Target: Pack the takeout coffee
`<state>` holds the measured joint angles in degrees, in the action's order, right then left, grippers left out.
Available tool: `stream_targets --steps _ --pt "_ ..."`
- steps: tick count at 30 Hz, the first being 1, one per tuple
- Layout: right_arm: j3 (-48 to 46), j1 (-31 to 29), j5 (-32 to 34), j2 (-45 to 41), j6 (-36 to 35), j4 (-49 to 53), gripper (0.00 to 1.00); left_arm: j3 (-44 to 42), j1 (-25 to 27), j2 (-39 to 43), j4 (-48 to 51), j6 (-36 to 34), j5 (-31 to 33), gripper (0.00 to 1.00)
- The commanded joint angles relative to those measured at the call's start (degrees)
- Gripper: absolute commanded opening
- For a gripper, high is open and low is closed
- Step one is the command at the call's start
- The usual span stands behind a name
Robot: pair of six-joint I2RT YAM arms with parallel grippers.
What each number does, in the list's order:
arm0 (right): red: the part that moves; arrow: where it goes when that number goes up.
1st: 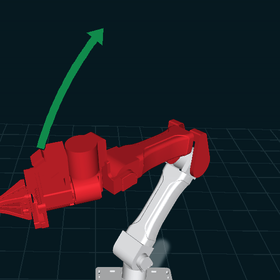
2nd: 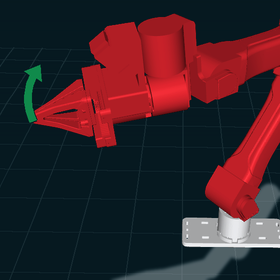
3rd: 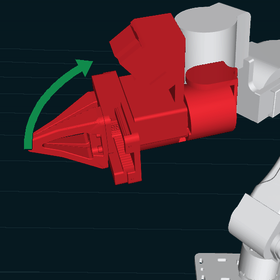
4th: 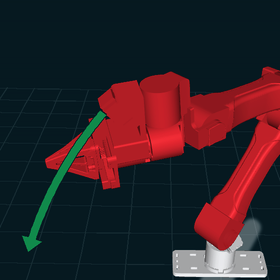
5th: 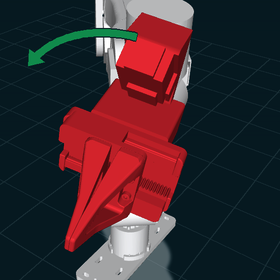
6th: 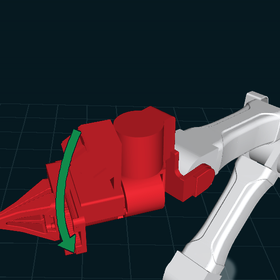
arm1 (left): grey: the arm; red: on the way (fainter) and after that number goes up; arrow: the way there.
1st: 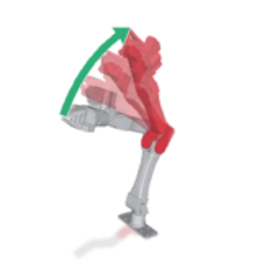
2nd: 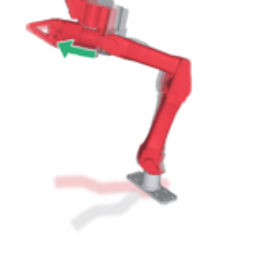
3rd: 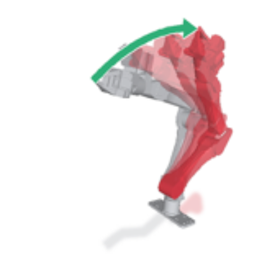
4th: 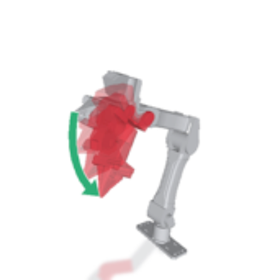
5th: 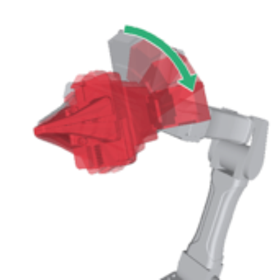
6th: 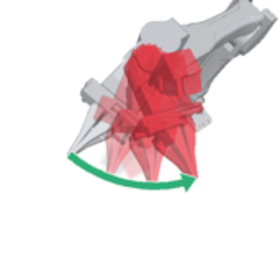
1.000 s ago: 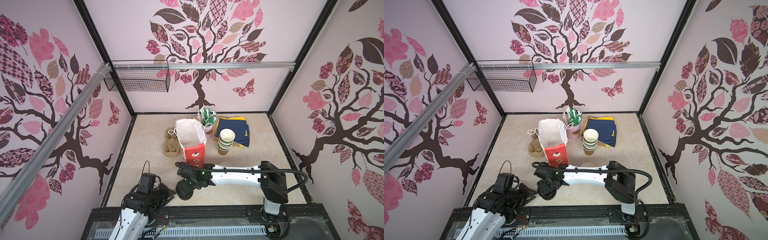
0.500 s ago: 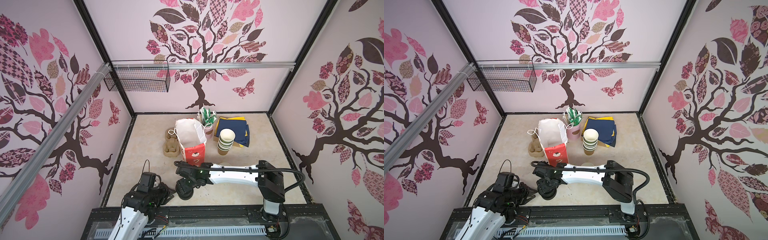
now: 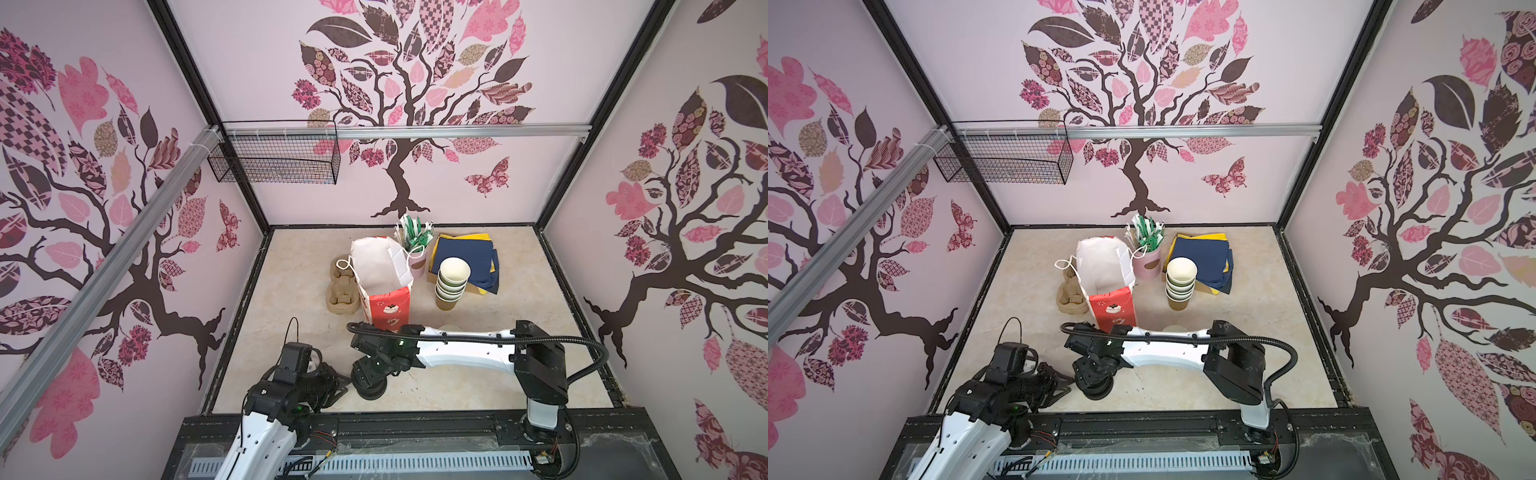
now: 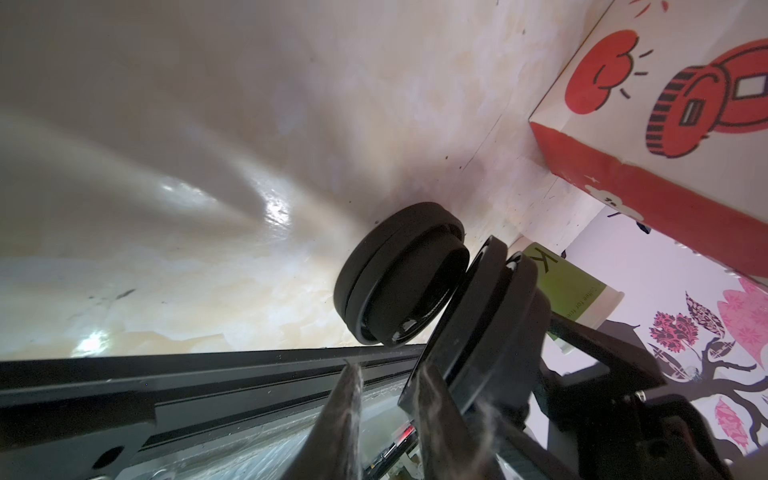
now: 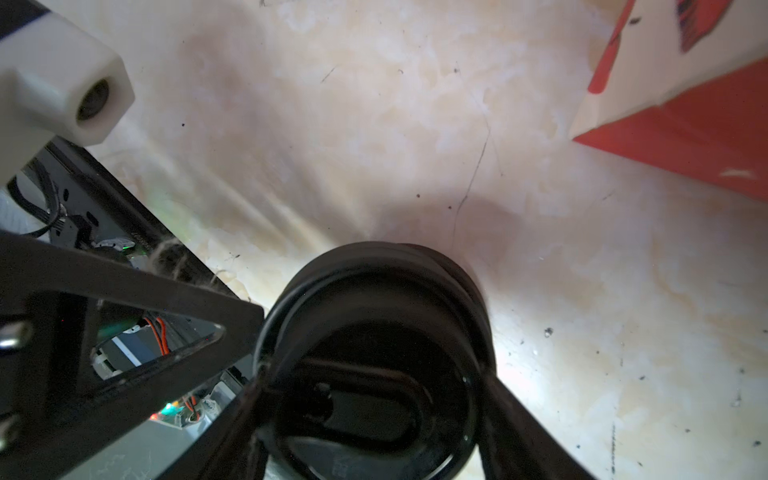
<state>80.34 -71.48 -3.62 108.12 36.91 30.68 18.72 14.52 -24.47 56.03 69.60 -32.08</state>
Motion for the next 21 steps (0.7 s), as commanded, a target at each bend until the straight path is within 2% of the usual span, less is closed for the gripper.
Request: stream_targets --steps 1,21 --pt "1.50 0.29 -1.52 1.81 -1.17 0.92 0.73 0.97 0.16 -0.74 -5.43 -0.06 -2.48 0.29" --pt "0.75 1.61 -5.28 -2.23 -0.33 -4.65 0.73 -2.35 0.15 -4.33 -6.45 0.08 -2.48 0.25"
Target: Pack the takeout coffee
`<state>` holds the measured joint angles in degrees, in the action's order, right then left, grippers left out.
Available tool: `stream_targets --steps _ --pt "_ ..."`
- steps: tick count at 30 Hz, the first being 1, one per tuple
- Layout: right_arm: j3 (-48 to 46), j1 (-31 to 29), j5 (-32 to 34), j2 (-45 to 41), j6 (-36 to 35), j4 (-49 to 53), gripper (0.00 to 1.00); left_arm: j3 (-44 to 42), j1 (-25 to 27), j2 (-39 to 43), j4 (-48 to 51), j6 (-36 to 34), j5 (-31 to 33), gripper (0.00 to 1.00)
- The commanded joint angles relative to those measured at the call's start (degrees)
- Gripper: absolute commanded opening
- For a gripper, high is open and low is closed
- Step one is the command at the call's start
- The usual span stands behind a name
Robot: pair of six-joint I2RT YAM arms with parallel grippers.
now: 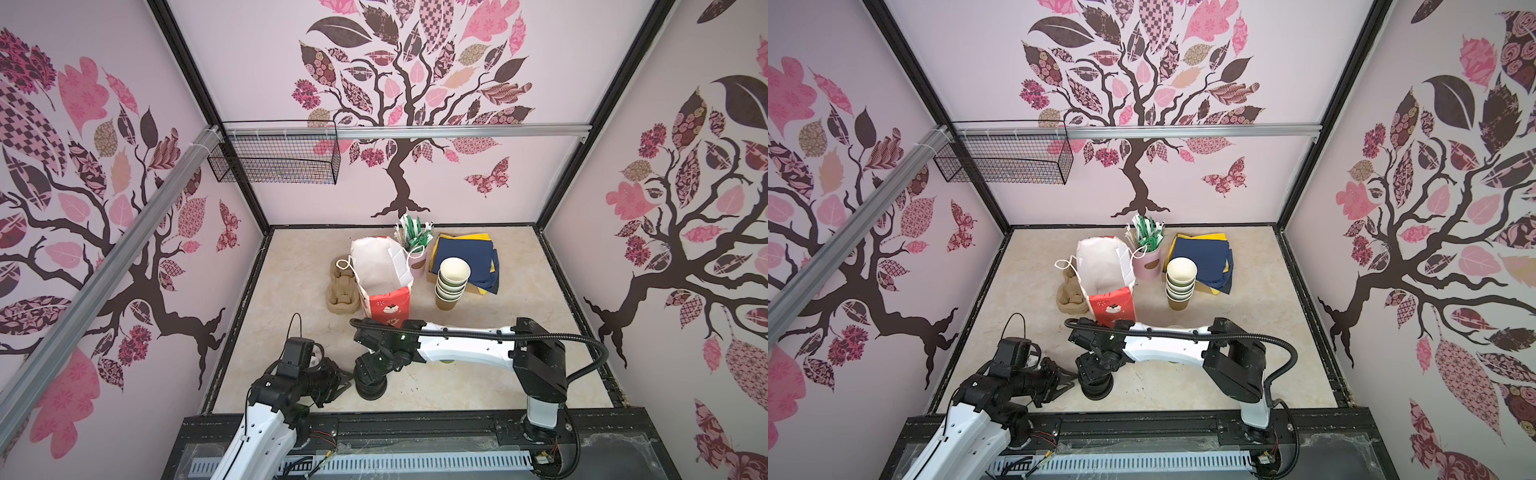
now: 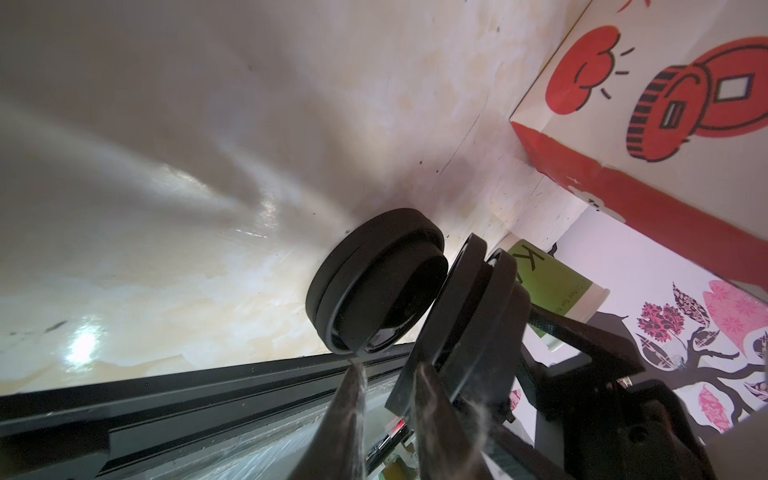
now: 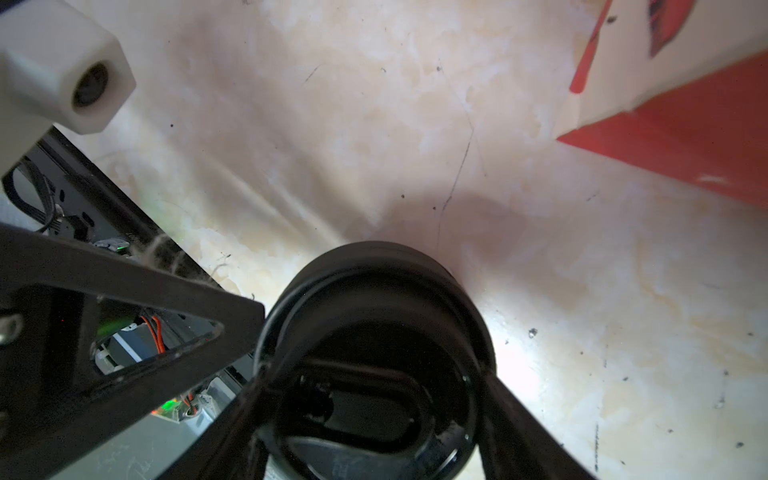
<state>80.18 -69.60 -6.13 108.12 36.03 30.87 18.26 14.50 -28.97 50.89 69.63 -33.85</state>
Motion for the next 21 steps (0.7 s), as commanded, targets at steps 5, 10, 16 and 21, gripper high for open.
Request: stream_targets --steps 5,10,16,21 --pt "-0.15 -0.20 -3.71 -3.21 0.64 -6.82 0.73 -2.66 0.17 0.33 -2.10 0.34 -0.79 0.25" --pt "0.44 -0.18 -0.89 -3.53 0.70 -4.64 0.73 -2.32 0.18 0.66 -0.48 0.03 0.03 0.25" --pt "-0.31 -0.18 6.04 -6.00 -1.14 -0.06 0.74 -2.28 0.09 2.07 0.79 0.46 1.25 0.28" --pt "-2.34 -0.24 4.10 -8.15 -2.10 -0.92 0.74 -2.65 0.09 1.55 -0.49 0.53 0.88 0.28"
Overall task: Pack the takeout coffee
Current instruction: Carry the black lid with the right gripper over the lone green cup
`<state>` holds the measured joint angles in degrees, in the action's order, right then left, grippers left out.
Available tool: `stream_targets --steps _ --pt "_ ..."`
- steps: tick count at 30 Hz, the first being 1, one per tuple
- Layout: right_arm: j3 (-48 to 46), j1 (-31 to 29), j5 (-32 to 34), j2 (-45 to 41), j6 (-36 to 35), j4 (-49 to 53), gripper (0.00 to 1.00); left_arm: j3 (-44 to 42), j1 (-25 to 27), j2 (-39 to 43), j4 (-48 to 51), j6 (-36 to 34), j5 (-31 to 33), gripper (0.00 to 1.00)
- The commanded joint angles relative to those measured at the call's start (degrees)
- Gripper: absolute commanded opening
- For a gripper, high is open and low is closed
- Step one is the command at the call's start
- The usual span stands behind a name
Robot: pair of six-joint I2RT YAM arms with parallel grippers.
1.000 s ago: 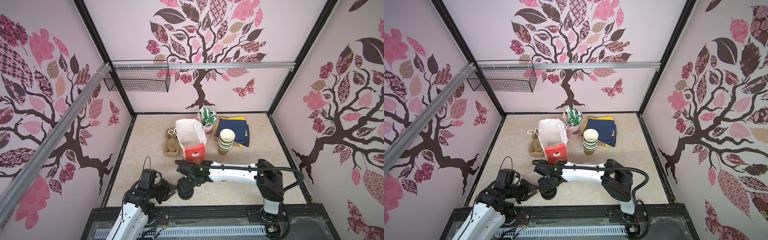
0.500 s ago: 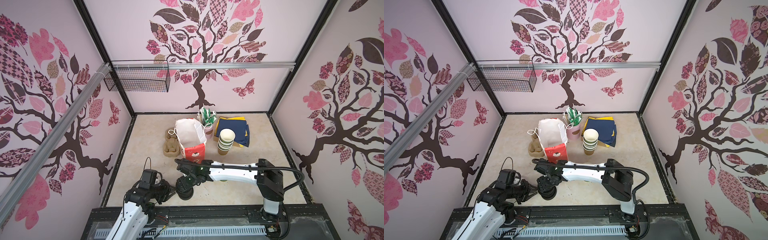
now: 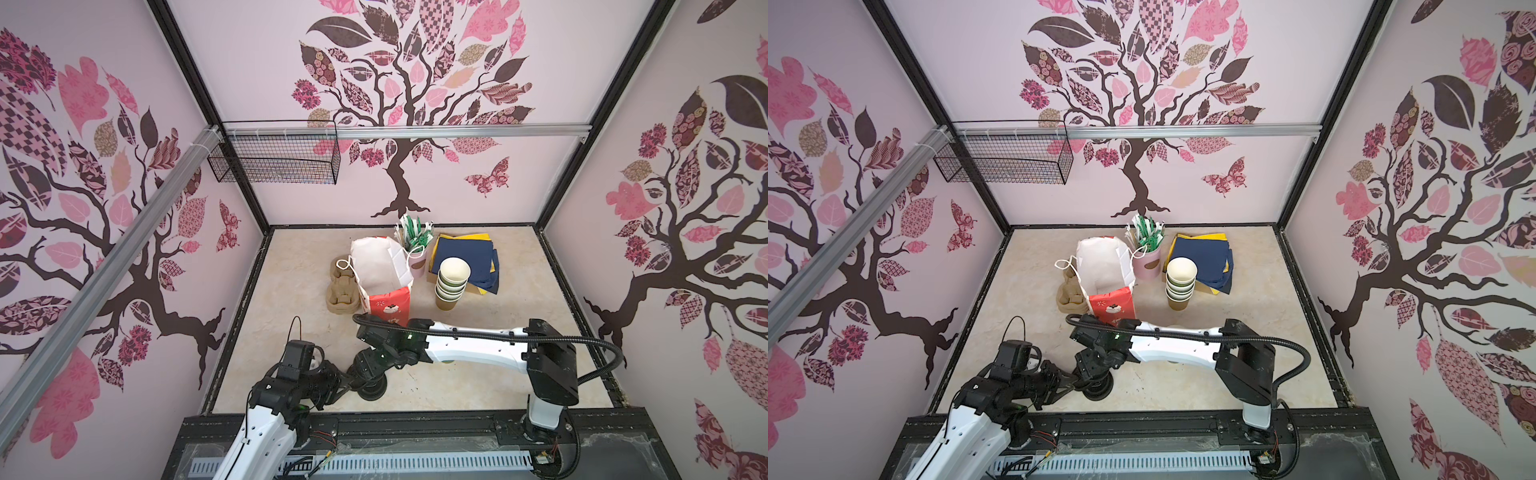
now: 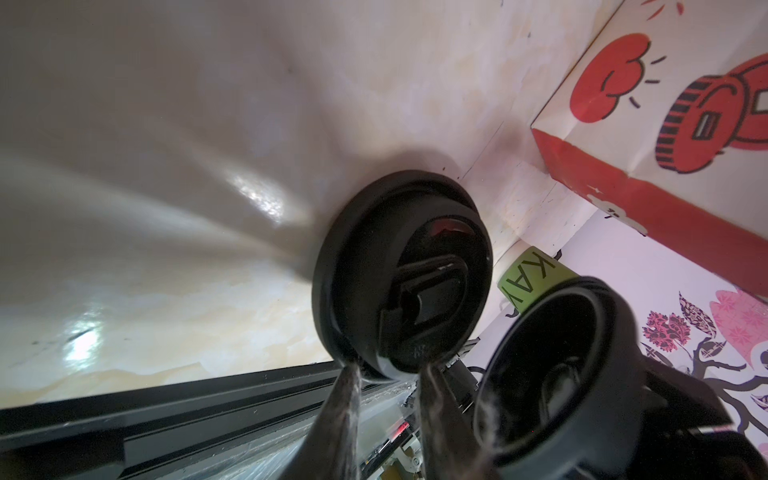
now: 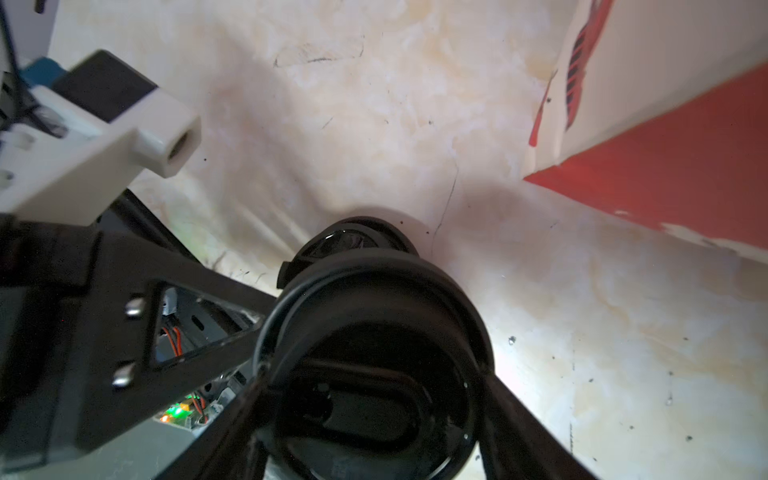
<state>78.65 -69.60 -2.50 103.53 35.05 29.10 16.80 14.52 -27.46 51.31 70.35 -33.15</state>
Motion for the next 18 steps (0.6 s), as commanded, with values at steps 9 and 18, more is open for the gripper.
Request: stream_targets --steps 9,18 --pt "-1.99 -0.53 2.46 -14.09 -4.97 11.50 0.74 9.57 0.07 0.41 7.22 -4.38 11.30 0.34" --pt "-1.26 -1.11 13.13 -25.89 -0.75 34.26 0.75 14.51 0.07 0.77 2.31 -0.58 25.66 0.38"
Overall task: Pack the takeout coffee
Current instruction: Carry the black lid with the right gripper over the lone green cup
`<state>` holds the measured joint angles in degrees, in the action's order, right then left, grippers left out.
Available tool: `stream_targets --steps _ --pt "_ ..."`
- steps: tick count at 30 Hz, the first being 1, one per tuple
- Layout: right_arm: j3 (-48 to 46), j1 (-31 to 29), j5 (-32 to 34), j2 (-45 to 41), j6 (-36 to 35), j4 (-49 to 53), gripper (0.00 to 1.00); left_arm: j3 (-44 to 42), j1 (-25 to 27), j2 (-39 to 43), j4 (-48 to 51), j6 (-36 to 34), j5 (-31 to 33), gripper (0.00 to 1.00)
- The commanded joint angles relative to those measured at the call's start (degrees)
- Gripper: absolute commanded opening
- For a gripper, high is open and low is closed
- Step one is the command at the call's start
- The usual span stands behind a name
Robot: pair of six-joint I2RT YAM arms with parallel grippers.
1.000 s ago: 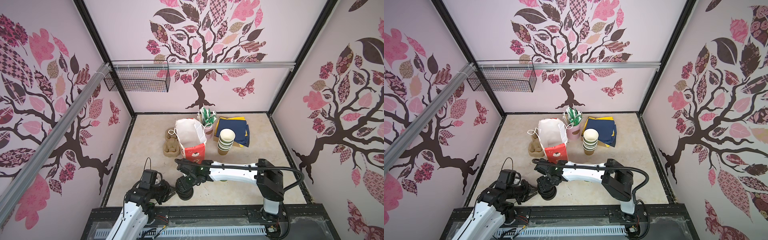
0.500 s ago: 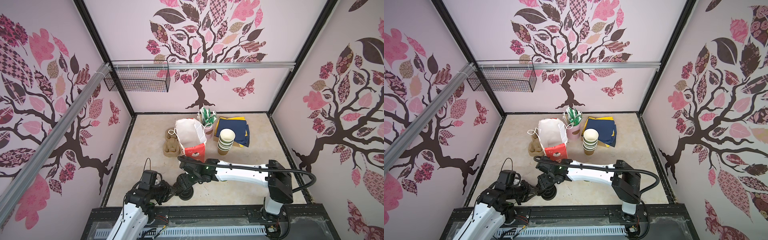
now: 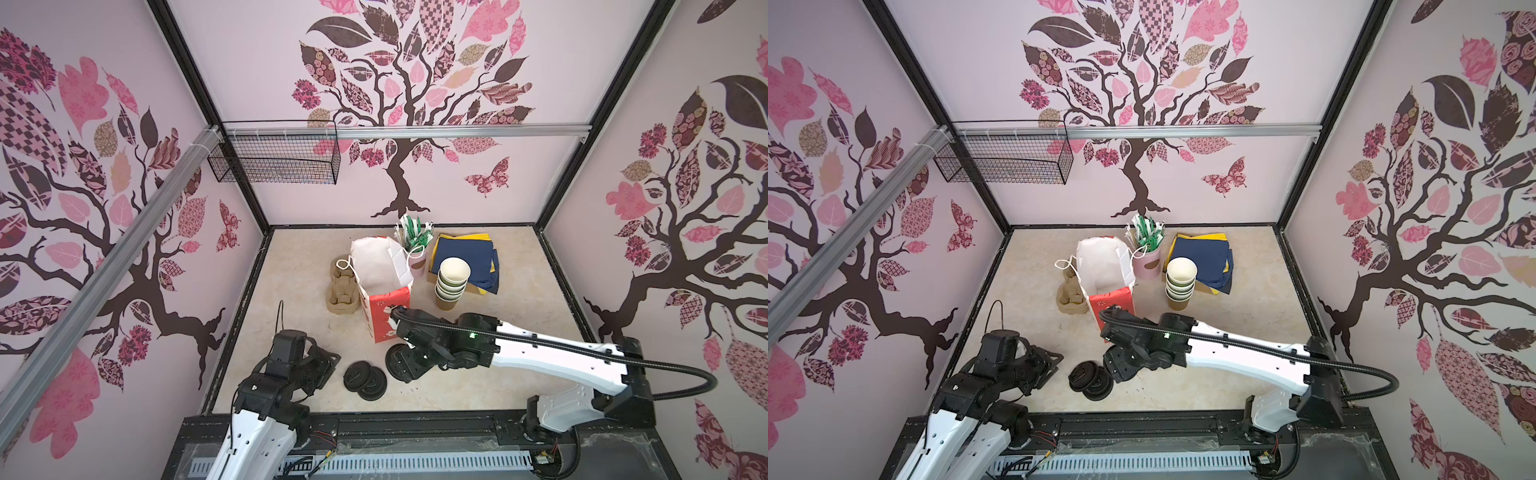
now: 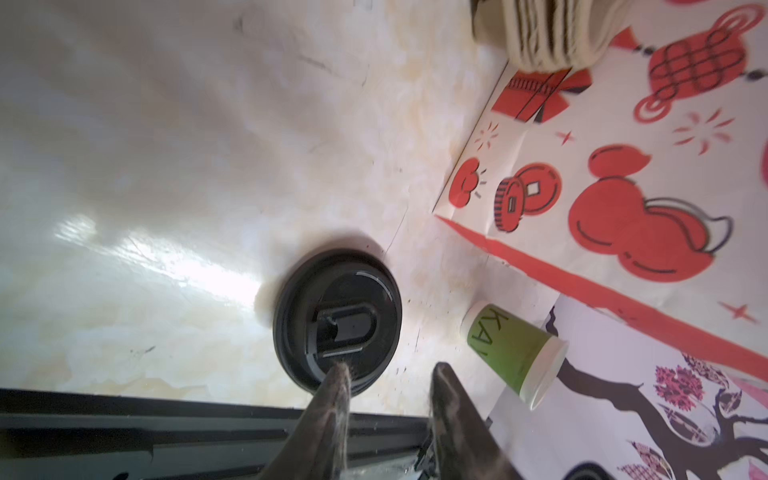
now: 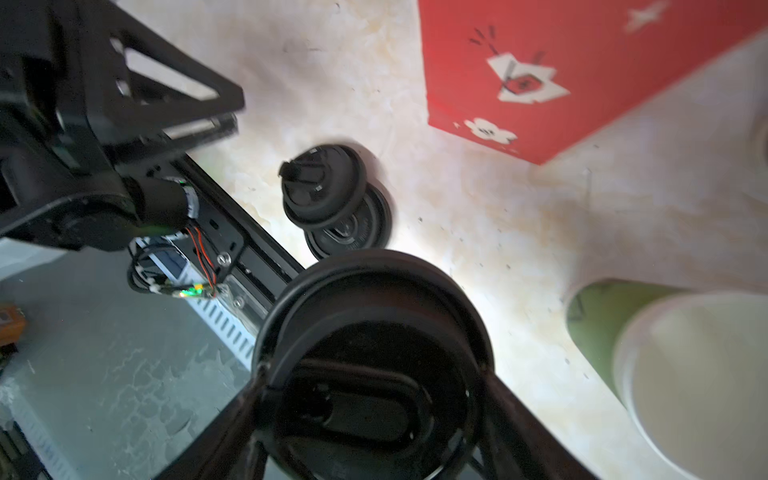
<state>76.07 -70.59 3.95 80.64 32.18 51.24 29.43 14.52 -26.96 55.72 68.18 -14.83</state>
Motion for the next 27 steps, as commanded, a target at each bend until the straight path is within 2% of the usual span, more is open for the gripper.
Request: stream_targets --steps 1,5,9,11,18,27 --pt "1.53 0.21 8.38 -3.57 2.76 13.90 0.75 1.83 0.07 0.03 -2.80 2.08 8.69 0.38" --pt "0.58 5.09 12.32 -5.42 5.02 17.75 0.75 2.73 0.07 -1.49 -6.36 2.68 13.67 0.38" --pt "-2.33 13.03 11.24 -6.09 4.30 13.88 0.75 4.93 -0.02 -5.16 -7.97 0.22 16.44 0.39" --pt "-3.07 15.16 11.11 -5.31 3.23 11.76 0.75 6.30 -0.10 -7.33 -7.81 -1.05 16.92 0.40" --pt "-2.85 18.12 13.26 -0.98 0.47 11.01 0.76 8.56 -0.29 -11.03 -8.12 -3.47 16.71 0.41" --pt "-4.27 18.16 7.78 1.36 -1.52 9.10 0.78 7.84 -0.46 -12.23 -9.80 -3.34 16.10 0.42"
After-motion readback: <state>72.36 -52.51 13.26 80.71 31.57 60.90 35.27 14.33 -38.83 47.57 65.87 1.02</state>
